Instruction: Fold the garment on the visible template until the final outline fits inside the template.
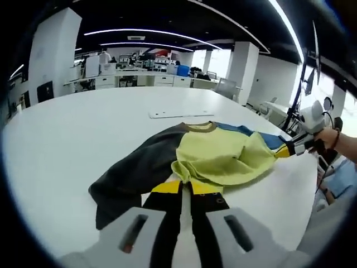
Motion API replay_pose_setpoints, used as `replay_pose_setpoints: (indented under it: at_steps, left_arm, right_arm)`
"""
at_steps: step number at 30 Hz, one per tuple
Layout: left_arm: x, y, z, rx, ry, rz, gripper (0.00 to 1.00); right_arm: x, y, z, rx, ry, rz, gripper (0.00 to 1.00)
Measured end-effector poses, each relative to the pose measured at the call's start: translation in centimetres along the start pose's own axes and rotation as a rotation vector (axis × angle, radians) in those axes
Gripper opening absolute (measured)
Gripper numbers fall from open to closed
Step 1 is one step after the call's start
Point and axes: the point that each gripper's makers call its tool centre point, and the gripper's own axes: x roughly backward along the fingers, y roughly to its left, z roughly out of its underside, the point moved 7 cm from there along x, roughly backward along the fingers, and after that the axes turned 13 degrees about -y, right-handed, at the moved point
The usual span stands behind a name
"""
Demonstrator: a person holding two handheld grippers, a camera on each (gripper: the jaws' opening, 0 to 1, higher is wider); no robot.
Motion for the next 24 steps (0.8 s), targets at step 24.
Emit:
replay_pose_setpoints:
  at_steps: [24]
  left_arm:
    - [6.8, -4.9, 4.4, -0.026, 0.142, 0.111, 0.02]
  right_arm:
    - [7.3, 1.7, 5.3, -0.042, 0.064, 0.030, 0.00]
